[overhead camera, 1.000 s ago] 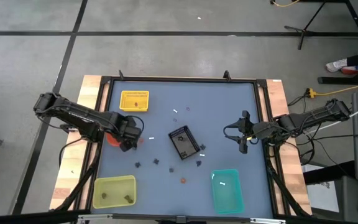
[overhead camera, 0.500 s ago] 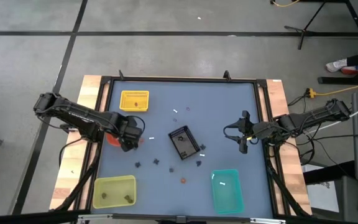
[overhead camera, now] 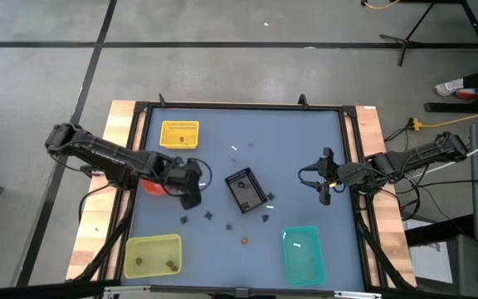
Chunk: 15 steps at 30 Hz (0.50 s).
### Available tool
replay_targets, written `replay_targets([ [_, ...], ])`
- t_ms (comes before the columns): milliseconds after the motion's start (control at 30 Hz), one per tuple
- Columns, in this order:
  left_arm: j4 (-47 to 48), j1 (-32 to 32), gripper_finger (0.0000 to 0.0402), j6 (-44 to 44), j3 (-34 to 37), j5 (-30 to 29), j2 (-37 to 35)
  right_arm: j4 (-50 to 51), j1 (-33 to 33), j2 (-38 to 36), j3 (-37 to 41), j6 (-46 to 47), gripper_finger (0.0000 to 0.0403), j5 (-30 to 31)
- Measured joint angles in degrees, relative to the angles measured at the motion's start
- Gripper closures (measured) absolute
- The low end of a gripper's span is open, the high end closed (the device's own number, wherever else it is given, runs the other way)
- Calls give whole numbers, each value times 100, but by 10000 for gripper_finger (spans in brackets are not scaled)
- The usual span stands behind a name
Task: Sort Halloween decoration
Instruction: Put the black spider toy into the black bin
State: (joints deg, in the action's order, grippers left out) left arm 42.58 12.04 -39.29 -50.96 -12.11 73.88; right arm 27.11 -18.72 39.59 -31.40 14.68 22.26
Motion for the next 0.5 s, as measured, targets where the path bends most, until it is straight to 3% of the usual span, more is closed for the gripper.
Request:
replay_targets([
  [233,-1690,493,199,1718,0,-37,3,0,0,0,0,1,187,0],
  [500,-1840,902,207,2339,-7,-67,126,0,0,0,0,1,187,0],
])
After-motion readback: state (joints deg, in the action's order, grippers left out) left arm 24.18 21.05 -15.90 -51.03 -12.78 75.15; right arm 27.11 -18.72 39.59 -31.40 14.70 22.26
